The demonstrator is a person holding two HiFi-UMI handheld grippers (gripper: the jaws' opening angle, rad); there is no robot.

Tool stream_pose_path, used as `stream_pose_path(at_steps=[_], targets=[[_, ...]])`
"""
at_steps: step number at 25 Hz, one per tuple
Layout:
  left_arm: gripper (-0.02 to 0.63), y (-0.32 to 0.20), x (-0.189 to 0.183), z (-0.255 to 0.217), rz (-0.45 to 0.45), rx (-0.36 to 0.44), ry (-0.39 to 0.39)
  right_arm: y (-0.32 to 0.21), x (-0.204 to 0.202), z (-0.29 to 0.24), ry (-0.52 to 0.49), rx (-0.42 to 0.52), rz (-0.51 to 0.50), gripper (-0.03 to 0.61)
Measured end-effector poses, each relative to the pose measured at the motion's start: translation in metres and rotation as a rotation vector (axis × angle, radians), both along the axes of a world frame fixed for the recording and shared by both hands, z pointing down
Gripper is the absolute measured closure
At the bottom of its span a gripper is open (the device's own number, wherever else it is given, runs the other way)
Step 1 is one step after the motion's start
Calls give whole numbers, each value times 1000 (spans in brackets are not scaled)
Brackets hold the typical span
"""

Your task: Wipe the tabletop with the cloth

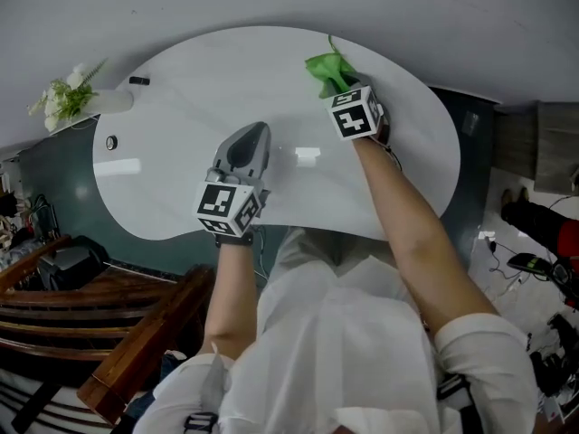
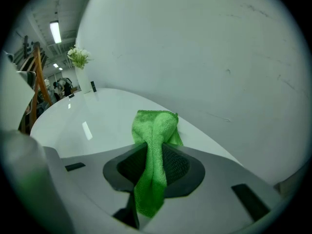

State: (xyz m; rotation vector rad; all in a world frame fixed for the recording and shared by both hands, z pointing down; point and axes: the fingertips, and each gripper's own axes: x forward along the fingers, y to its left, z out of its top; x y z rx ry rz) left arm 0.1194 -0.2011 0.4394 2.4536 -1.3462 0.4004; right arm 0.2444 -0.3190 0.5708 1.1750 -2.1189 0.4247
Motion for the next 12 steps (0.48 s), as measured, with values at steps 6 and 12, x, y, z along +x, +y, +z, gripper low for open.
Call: stream_pose_path(at_steps=[6,12], targets=[[586,0,15,5,18,-4,3,15,81,5,10,-9,125,502],[586,0,28,7,21,-1,6,39,161,12,52,-14,228,502]])
